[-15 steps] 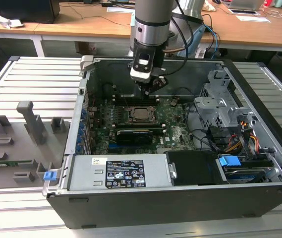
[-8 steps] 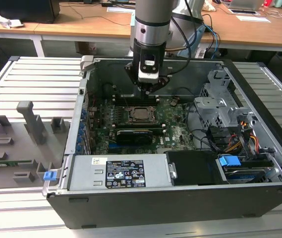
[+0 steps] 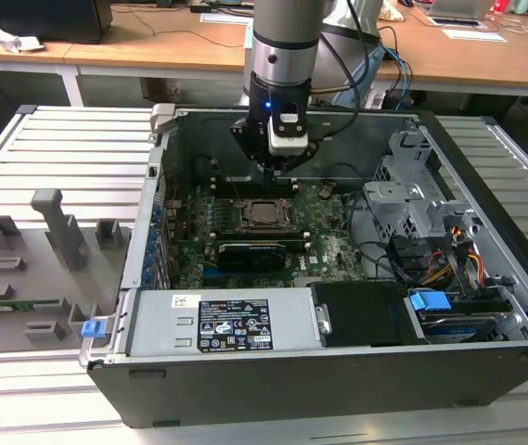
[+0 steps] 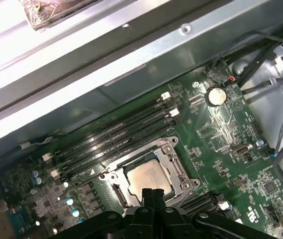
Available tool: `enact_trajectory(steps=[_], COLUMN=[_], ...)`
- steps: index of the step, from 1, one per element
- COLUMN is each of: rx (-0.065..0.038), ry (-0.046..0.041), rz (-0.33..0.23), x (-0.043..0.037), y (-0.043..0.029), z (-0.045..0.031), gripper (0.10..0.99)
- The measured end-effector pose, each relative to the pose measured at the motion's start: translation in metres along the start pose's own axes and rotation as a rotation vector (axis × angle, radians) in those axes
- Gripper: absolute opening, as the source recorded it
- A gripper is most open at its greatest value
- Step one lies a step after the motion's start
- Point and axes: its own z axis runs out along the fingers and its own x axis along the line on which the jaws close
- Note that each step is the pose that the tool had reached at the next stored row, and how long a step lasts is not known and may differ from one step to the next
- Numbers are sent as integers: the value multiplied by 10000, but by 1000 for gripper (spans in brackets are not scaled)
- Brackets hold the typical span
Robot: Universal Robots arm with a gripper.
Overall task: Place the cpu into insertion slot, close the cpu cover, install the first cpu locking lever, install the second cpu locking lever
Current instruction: 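Install the first cpu locking lever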
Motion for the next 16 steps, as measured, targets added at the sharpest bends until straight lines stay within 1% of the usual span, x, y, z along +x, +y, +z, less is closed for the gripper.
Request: enact_trajectory(steps=[4, 6, 8, 9, 11, 13, 16], rx=[11, 20, 25, 30, 35, 42, 54], ry=[21, 38, 48, 58, 65, 81, 103], rz=[-780, -1367, -1739, -2105, -2535, -3206, -4027], x=[0, 0, 0, 0, 0, 0, 0], y=[0, 0, 0, 0, 0, 0, 0], z=[1, 1, 1, 1, 1, 2, 3], gripper=[106, 106, 106, 106, 106, 106, 106])
